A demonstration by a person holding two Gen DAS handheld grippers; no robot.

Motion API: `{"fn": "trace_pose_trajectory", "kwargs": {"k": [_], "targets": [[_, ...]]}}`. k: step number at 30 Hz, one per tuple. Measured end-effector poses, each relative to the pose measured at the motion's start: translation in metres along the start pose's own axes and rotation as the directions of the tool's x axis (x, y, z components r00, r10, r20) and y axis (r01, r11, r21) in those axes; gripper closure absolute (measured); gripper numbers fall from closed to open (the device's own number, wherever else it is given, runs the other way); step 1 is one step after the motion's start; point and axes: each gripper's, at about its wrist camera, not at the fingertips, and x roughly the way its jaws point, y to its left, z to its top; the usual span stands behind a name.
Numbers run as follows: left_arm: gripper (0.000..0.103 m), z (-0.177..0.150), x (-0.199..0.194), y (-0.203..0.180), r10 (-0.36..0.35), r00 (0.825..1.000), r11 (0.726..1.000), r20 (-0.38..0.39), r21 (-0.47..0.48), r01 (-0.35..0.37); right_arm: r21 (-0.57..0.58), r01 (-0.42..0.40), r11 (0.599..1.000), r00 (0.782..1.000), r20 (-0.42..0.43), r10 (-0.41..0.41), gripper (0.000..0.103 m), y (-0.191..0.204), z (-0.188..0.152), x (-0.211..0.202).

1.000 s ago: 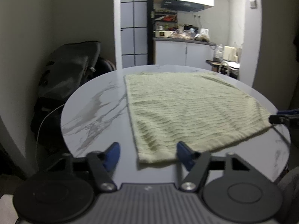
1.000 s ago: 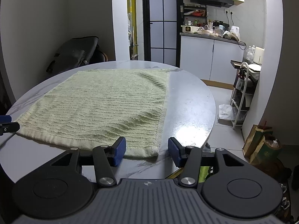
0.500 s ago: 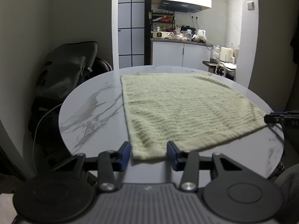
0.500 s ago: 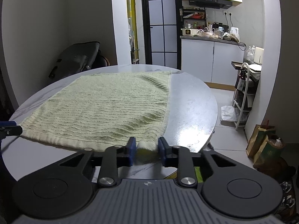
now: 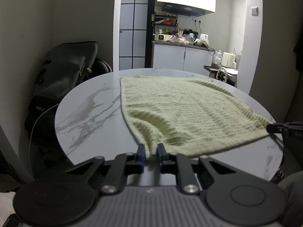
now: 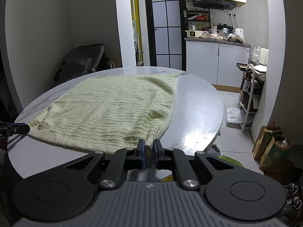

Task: Fold towel
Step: 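Lift the held towel edge with both tools and fold it over the towel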

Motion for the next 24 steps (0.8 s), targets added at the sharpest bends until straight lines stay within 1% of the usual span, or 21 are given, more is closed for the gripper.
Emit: {"fn": "trace_pose_trajectory", "kwargs": {"k": [10, 16, 21, 24], "targets": [[0.09, -0.002, -0.012, 0.001, -0.011, 1.0, 1.0, 0.023, 0.018, 0.011, -0.015, 0.016, 1.0, 1.0, 0.023, -0.016, 0.094, 0.004, 0.005, -0.012], [0.09, 0.003, -0.024, 0.006, -0.01, 0.998, 1.0, 0.059, 0.008, 0.01, -0.022, 0.012, 1.0, 0.999, 0.047, -0.011, 0.094, 0.011, 0.006, -0.027], [0.09, 0.008, -0.037, 0.011, -0.007, 0.996, 1.0, 0.09, -0.009, 0.008, -0.002, -0.005, 1.0, 0.996, 0.09, 0.005, 0.094, 0.015, 0.012, -0.043], [0.09, 0.013, -0.044, 0.015, -0.006, 0.994, 1.0, 0.11, -0.015, 0.008, -0.015, -0.009, 1.0, 0.993, 0.114, 0.01, 0.094, 0.02, 0.016, -0.053]]}}
